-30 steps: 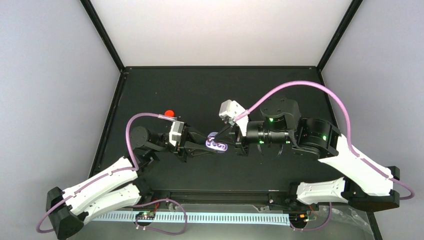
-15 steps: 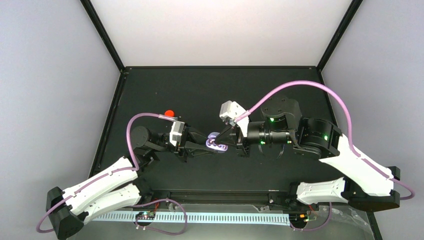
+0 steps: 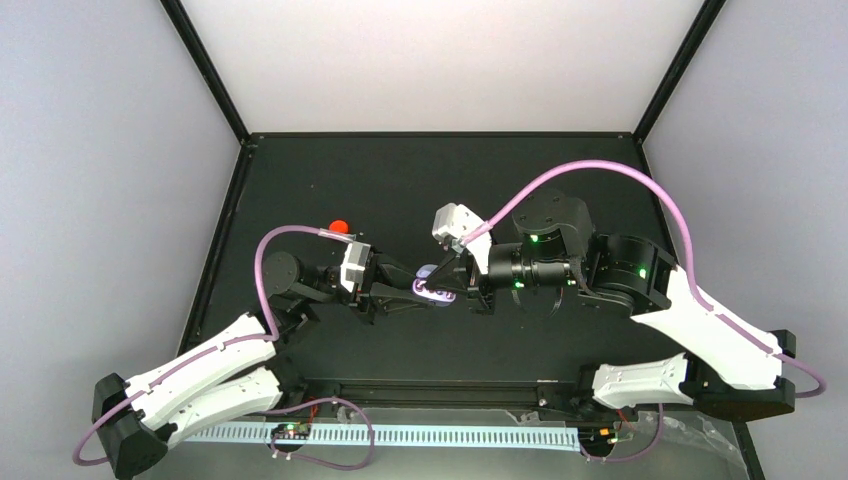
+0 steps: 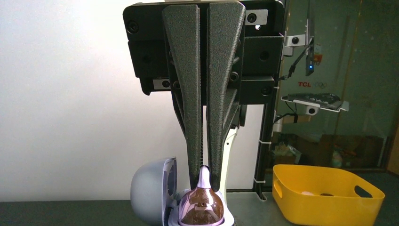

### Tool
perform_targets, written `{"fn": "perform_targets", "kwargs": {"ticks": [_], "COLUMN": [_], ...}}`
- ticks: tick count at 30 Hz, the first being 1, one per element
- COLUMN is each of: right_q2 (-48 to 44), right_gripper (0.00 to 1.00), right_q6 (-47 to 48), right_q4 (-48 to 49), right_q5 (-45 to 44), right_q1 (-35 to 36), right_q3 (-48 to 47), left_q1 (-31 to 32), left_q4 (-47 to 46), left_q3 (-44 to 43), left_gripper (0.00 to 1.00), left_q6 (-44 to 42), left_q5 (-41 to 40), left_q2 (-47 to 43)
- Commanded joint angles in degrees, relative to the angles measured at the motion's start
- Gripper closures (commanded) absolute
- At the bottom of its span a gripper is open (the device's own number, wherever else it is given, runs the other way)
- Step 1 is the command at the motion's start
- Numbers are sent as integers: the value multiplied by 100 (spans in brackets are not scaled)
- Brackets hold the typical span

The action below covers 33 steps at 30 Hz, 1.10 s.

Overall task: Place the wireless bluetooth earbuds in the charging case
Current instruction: Place the earbud in the charging case.

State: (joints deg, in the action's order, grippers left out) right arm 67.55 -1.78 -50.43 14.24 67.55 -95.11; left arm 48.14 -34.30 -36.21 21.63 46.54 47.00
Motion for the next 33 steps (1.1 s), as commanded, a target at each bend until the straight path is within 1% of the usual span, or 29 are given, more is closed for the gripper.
{"fn": "perform_targets", "kwargs": {"ticks": [1, 11, 22, 24, 28, 33], "right_q2": [29, -76, 38, 71, 14, -59], "right_gripper": [99, 99, 99, 95, 80, 65], "right_q6": [-43, -258, -284, -281, -300, -323], "right_q4": [17, 440, 162, 68, 76, 15], "right_q5": [-19, -75, 95, 65, -19, -44], "right_q1": [52, 54, 56, 57, 57, 57], "right_q3": [-25, 303, 250, 168, 17, -418], "left_q1": [29, 31, 29, 30, 29, 29], "left_q4": [-118, -188, -194, -180, -170, -158], "left_q3": [-210, -185, -165, -159, -120, -56], "left_gripper": [98, 98, 98, 98, 98, 98], "left_q6": [-71, -36, -45, -46, -60, -73], "left_q5": [-29, -92, -268, -260, -259, -268], "left_q2": [-24, -101, -227, -214, -200, -209]}}
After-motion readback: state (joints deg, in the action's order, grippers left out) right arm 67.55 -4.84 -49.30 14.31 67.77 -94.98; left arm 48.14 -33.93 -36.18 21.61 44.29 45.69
